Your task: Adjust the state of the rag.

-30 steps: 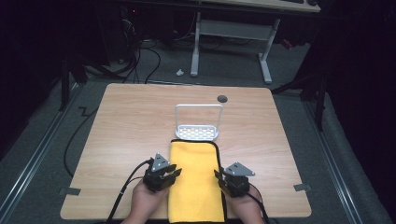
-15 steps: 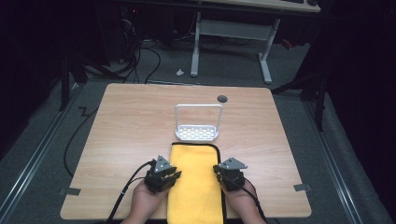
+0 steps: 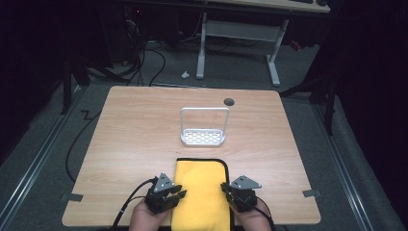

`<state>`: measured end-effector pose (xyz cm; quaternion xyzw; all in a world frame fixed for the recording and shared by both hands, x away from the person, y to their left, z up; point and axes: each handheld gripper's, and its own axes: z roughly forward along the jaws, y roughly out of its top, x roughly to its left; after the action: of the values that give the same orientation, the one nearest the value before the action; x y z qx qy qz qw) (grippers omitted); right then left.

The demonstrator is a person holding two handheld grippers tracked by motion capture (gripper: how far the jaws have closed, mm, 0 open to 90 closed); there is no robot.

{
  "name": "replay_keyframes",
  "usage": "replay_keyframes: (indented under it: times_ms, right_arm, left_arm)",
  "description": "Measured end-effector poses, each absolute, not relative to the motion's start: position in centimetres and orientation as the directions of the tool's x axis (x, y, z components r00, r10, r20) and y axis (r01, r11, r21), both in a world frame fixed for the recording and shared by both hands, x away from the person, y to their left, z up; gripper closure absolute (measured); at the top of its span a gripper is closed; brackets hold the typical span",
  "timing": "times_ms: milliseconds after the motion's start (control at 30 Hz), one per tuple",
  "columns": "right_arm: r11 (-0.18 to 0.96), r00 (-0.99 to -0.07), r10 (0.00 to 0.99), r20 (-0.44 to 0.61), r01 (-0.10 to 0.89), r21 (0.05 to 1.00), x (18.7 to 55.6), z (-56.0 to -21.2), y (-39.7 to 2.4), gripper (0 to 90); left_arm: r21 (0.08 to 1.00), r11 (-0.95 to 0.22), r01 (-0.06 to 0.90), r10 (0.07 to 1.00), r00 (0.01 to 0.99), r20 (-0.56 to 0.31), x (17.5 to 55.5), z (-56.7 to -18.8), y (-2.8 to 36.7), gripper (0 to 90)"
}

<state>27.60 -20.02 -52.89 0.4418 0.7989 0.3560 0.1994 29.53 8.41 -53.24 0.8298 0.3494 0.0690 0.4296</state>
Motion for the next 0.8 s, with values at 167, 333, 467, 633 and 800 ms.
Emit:
replay_keyframes:
  times_ms: [167,333,467,633,800]
  right_arm:
    - [0.338,-0.528,0.849,0.017,0.568,0.750,27.6,-52.9,-20.2,83.0]
    - [0.309,-0.509,0.860,0.021,0.553,0.774,27.7,-52.5,-20.6,79.5]
    - [0.286,-0.491,0.871,0.034,0.562,0.776,28.0,-52.5,-21.3,78.6]
    - [0.268,-0.476,0.878,0.041,0.562,0.783,28.0,-52.4,-21.8,77.7]
    - [0.260,-0.472,0.880,0.047,0.563,0.784,28.2,-52.4,-22.1,76.2]
  left_arm:
    - [0.762,-0.359,0.539,0.634,0.740,-0.225,29.8,-53.2,8.7,68.1]
    - [0.788,-0.296,0.540,0.687,0.694,-0.217,31.6,-52.3,9.5,56.9]
    - [0.779,-0.237,0.581,0.734,0.632,-0.248,34.6,-52.1,9.7,45.6]
    - [0.734,-0.199,0.650,0.764,0.572,-0.299,37.8,-52.6,9.2,40.2]
    - [0.726,-0.184,0.663,0.770,0.556,-0.313,38.4,-53.2,8.8,39.5]
